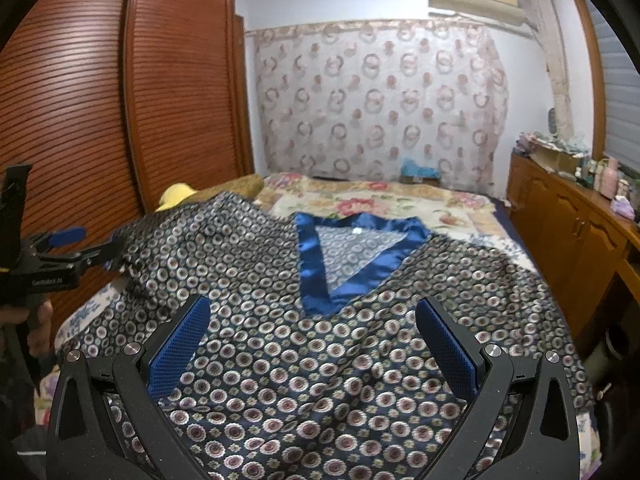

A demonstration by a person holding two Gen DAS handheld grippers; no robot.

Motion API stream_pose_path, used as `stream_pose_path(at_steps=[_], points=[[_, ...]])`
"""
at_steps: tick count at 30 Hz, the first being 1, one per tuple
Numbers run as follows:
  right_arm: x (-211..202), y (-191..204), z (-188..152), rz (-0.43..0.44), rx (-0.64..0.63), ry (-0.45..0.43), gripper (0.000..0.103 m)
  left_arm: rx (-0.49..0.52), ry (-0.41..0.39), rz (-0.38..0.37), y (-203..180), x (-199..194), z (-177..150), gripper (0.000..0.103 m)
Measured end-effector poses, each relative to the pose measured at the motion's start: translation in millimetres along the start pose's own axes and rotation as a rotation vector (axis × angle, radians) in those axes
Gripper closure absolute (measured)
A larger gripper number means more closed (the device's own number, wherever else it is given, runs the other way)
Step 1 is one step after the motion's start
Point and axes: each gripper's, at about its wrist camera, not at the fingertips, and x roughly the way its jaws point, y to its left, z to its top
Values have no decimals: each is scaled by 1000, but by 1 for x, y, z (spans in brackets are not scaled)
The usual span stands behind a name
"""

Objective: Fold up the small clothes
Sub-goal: 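Reach the left gripper to the garment's side edge and grasp it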

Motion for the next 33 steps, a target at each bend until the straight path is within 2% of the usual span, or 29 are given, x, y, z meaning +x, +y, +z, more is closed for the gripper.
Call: stream_pose_path(at_steps=[9,13,18,23,26,33], points=[[33,23,-14,76,-58,83,0,-70,49,53,56,24,-10,0],[45,32,-17,105,-83,111,0,-96,66,29,82,35,-10,0],[56,39,-18,121,-106,130,0,-138,89,-12,111,50,-5,7],[61,43,-14,129,-120,132,0,-177,107,-68,132,67,3,19],[62,44,-13,137,-117,133,0,-176,125,-69,135,78,6,27],[70,50,-12,161,-138,153,0,-159,153,-74,143,99,10,28]])
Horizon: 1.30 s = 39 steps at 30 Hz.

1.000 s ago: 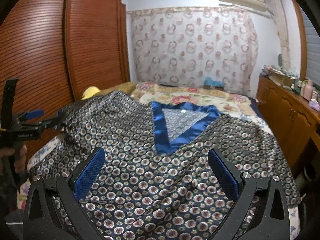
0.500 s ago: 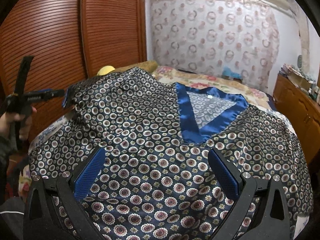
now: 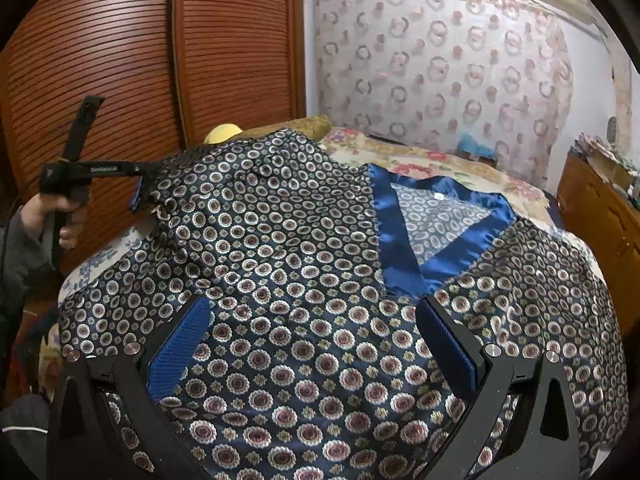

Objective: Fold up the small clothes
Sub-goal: 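Reach the left gripper to the garment's side edge and grasp it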

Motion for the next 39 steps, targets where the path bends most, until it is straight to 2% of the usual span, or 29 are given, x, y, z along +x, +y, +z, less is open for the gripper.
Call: stream_pose_path(at_steps=[5,7,9,10,12,14,20,26,29,34,39], points=[[19,8,16,30,-37,14,0,-36,19,-67,7,8,2,28],[24,11,20,44,-36,17,0,-40,20,-89,9,8,2,35],[26,13,22,61,-30,18,0,-39,24,-97,9,7,3,61],[27,15,22,66,-31,17,0,-30,22,-88,7,6,3,66],[26,17,21,69,-40,17,0,-14,14,-72,5,2,4,84],[26,17,19,68,-42,20,0,3,12,-76,2,-1,5,89],[21,10,17,61,-20,16,0,67,-58,-34,-15,-25,12,96],[13,-3,18,36,7,-4,0,145,-126,-55,-50,-51,31,97],[9,-11,18,24,24,-10,0,205,-144,-3,-70,-60,41,97],[7,-20,16,13,45,-12,0,246,-93,53,-75,-55,35,95],[6,-21,15,13,53,-14,0,202,-17,41,-56,-45,10,94]])
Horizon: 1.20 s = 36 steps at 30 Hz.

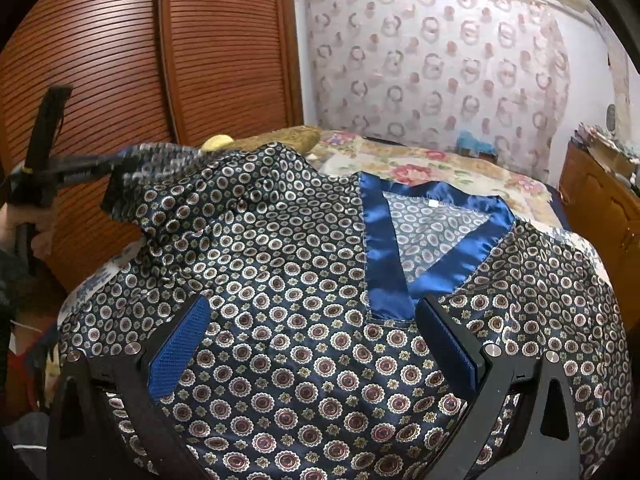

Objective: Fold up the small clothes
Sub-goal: 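Reach the left gripper to the garment's side edge and grasp it, then fold the grasped side inward over the garment body and open the left gripper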

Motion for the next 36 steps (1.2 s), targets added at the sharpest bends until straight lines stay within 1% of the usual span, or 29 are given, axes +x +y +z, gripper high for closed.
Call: stream_pose_path(at_steps=[3,5,8,10,14,18,20,22,27,31,32,34,36], points=[[1,1,0,3,1,2,0,-30,15,-8,4,2,-12,93],[3,1,-1,2,-1,3,0,-52,19,-28,5,1,-20,93],[3,1,0,3,-4,2,0,-55,2,-56,-1,-4,-26,93],[3,2,0,0,-8,4,0,-45,-19,-68,-7,-9,-25,95],[3,3,0,-6,-7,3,0,-16,-86,-84,-21,-26,-9,96],[1,-2,1,-14,-2,-5,0,3,-133,-135,-38,-33,20,96],[-1,-6,2,-21,3,-11,0,26,-141,-155,-49,-31,34,96],[-5,-10,3,-29,8,-19,0,59,-141,-190,-68,-26,48,96],[-11,-22,1,-49,29,-28,0,107,-119,-246,-104,-16,63,96],[-14,-32,0,-60,45,-27,0,126,-105,-301,-122,-13,63,89],[-13,-32,-1,-61,48,-26,0,132,-103,-307,-127,-13,62,84],[-13,-36,-2,-64,53,-24,0,139,-99,-311,-131,-14,61,81],[-13,-38,-3,-66,56,-23,0,139,-100,-317,-131,-17,60,74]])
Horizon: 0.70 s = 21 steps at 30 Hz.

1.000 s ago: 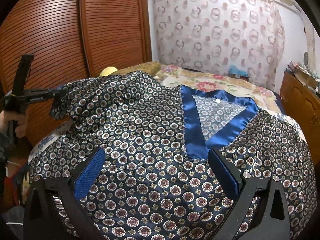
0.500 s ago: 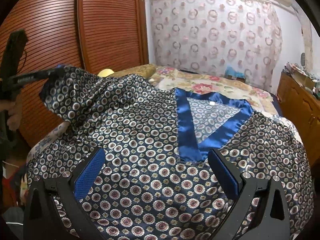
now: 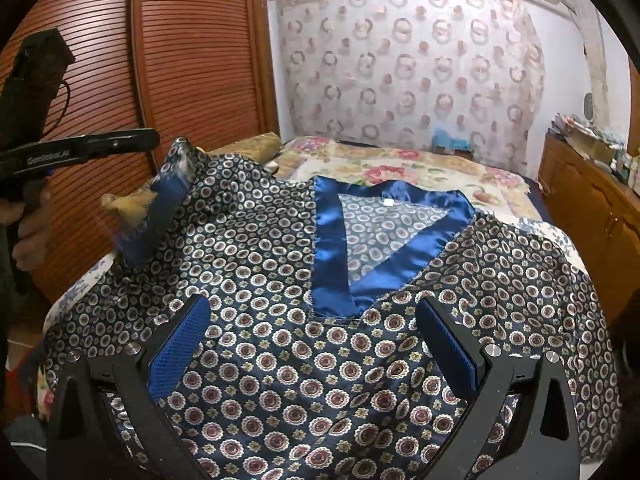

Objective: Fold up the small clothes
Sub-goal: 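Fold the grasped side inward over the garment body and open the left gripper, then move the right gripper to the garment's other side edge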

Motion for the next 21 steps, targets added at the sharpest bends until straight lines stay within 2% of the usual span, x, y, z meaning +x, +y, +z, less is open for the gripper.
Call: stream_pose_path(at_steps=[3,7,9,17,21], points=[[1,-1,0,1,4,2,0,-2,-14,4,3,-8,0,68],[4,3,3,0,-18,6,0,-19,-37,47,16,-20,-3,58],[7,7,6,-1,-33,7,0,-35,-41,57,23,-23,-7,45],[9,14,6,4,-60,21,0,-70,13,125,42,-16,-33,43],[7,7,0,-3,-61,37,1,-83,35,117,43,-9,-44,43]])
